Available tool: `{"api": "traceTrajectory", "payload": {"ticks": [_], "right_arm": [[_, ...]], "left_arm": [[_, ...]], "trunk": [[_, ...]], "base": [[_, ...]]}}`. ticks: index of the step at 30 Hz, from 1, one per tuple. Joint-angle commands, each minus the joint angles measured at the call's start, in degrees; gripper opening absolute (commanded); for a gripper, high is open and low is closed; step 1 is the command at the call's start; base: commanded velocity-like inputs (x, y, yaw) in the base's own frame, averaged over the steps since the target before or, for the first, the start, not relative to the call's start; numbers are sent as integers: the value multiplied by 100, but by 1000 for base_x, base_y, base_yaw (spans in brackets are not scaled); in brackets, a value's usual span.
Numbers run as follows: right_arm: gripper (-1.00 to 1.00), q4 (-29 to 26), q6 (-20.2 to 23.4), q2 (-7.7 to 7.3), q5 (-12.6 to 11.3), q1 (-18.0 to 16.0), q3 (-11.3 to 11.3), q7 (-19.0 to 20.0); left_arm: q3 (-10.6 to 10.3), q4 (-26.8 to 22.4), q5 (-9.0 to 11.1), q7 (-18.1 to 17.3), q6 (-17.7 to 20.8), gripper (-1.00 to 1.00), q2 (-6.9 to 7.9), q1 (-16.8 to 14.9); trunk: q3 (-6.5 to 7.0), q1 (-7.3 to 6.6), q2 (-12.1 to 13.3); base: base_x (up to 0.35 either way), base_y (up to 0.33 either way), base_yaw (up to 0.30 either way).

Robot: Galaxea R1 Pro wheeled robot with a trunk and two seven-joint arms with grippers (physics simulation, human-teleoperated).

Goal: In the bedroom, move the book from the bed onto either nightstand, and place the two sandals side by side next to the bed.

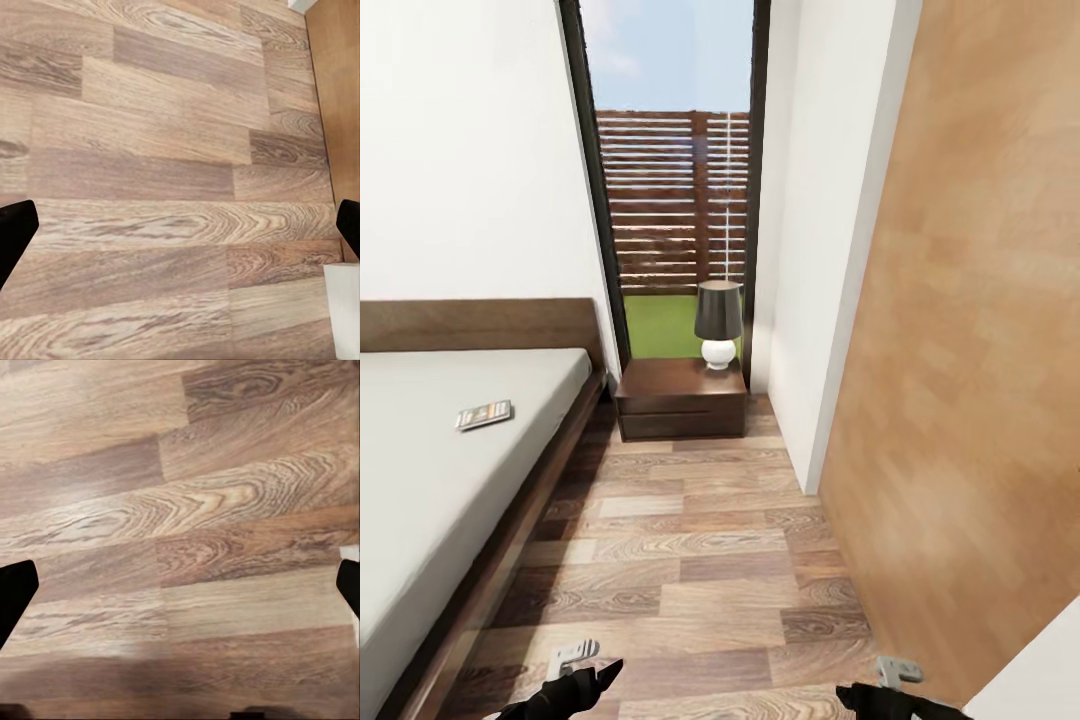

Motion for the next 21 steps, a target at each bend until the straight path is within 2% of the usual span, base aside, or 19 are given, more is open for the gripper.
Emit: {"api": "traceTrajectory", "payload": {"ticks": [1, 3, 6, 17, 21], "right_arm": [[100, 22, -16, 46, 53, -8, 46, -59], [100, 22, -14, 135, 325, -8, 47, -274], [100, 22, -12, 178, 452, -8, 47, -374], [100, 20, 76, 205, 551, -8, 47, -436], [100, 29, 85, 167, 564, 78, 41, -401]], "left_arm": [[40, 6, -61, -9, -33, 100, 2, -4], [40, 6, -61, -9, -35, 100, 2, -4], [40, 6, -61, -9, -36, 100, 2, -4], [48, -1, -61, -9, -36, 100, 8, -4], [45, -2, -61, -9, -29, 100, 10, -4]], "trunk": [[13, -23, 39], [49, -67, 119], [103, -133, 239], [300, -375, 680], [372, -462, 841]], "base": [[0, 0, 0], [0, 0, 0], [0, 0, 0], [0, 0, 0], [0, 0, 0]]}}
